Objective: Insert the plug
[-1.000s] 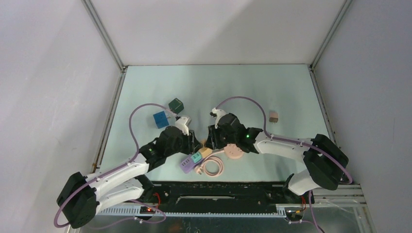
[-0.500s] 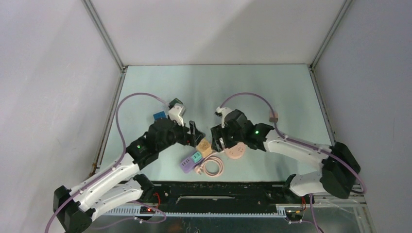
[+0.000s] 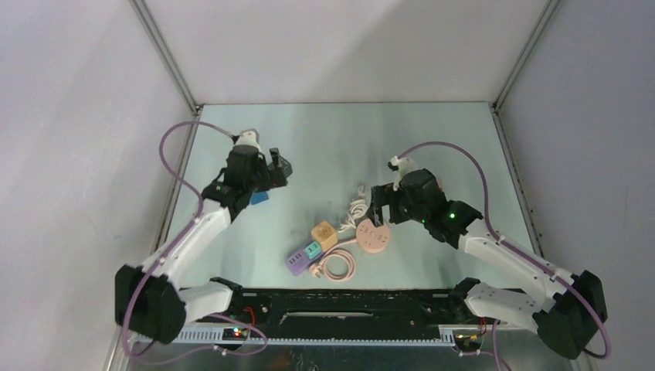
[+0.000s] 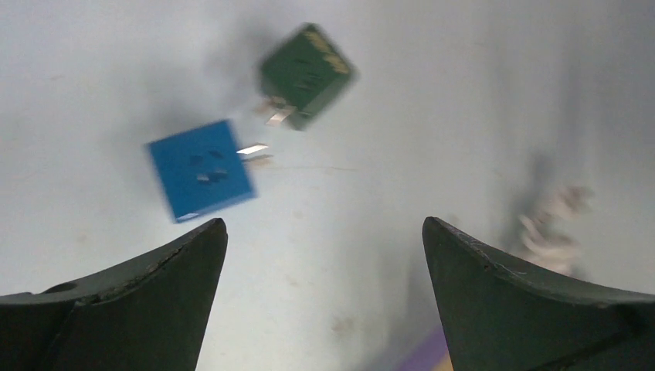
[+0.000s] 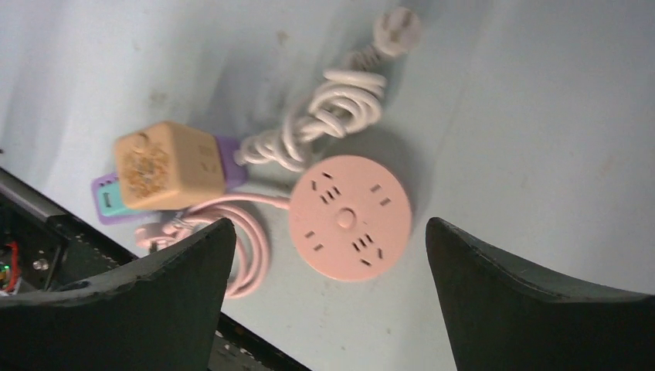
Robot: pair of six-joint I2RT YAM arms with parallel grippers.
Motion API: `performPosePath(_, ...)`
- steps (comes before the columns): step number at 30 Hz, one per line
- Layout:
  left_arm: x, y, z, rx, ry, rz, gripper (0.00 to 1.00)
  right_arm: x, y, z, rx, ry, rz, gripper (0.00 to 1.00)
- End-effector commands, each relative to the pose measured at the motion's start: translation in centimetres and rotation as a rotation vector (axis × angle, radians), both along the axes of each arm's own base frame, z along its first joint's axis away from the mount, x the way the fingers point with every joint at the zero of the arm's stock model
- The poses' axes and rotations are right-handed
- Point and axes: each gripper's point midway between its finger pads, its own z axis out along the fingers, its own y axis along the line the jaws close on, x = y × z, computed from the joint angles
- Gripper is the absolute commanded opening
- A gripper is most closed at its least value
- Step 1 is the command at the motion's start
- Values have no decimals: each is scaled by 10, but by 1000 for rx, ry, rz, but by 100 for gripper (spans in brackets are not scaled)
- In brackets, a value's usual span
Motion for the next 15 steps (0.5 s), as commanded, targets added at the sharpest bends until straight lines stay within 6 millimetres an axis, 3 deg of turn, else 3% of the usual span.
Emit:
performPosePath(1,24,71,-7,123,110,346,100,1,-24,5,24,-40,-65,95)
performPosePath(3,27,94,-29,165,211,449,98,1,-30,2,26,-41,-79,96)
performPosePath(5,31,102,-45,178,269,491,98,-4,-30,-2,40,-20,-57,96)
performPosePath(10,45,105,-72,176,311,513,99,-9,-28,-12,40,16,-25,96)
performPosePath(11,48,105,-75,172,317,510,97,-13,-28,3,77,-26,-18,96)
performPosePath(12,50,105,-79,167,325,509,96,-12,-26,-14,50,23,-13,96)
performPosePath(15,59,101,-88,145,337,487,92,-15,-23,-21,56,47,-2,95)
